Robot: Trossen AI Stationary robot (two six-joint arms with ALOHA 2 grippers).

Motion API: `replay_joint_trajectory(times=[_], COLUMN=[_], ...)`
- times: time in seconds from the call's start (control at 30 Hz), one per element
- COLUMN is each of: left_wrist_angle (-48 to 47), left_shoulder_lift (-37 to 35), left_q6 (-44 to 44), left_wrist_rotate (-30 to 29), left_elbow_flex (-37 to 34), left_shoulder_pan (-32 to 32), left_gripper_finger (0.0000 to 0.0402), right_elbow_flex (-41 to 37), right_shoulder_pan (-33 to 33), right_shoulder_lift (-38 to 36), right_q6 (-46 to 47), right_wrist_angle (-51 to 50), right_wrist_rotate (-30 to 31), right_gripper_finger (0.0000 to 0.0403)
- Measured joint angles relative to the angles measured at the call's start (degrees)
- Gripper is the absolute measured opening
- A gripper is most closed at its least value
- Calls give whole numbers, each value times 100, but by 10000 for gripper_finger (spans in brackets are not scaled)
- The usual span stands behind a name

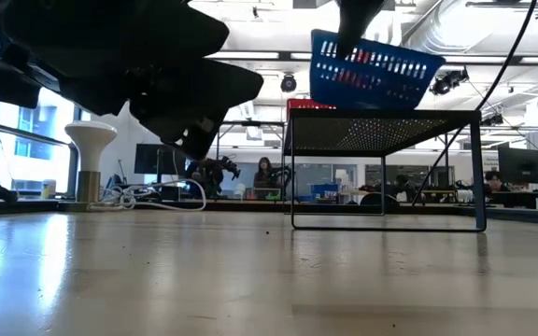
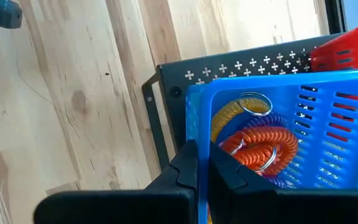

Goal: Pick & Place Office Desk Supplies
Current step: Put the blue basket on the shelf

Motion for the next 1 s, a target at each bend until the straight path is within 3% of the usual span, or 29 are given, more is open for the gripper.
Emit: replay_joint_trajectory(times=[0.37, 1.0], left_wrist_angle=[-27, -15], left_shoulder_lift=[0, 0], left_q6=[-9, -24], left_wrist_rotate=[0, -2], left_elbow_flex=[0, 0], left_shoulder_pan=[0, -44], left_gripper_finger=[136, 136], right_elbow_flex=[0, 0], right_shoulder_pan=[-159, -389], right_shoulder_lift=[0, 0], right_q6=[-543, -606], right_wrist_angle=[476, 450], right_wrist_rotate=[-284, -283], right_gripper_finger=[4, 4])
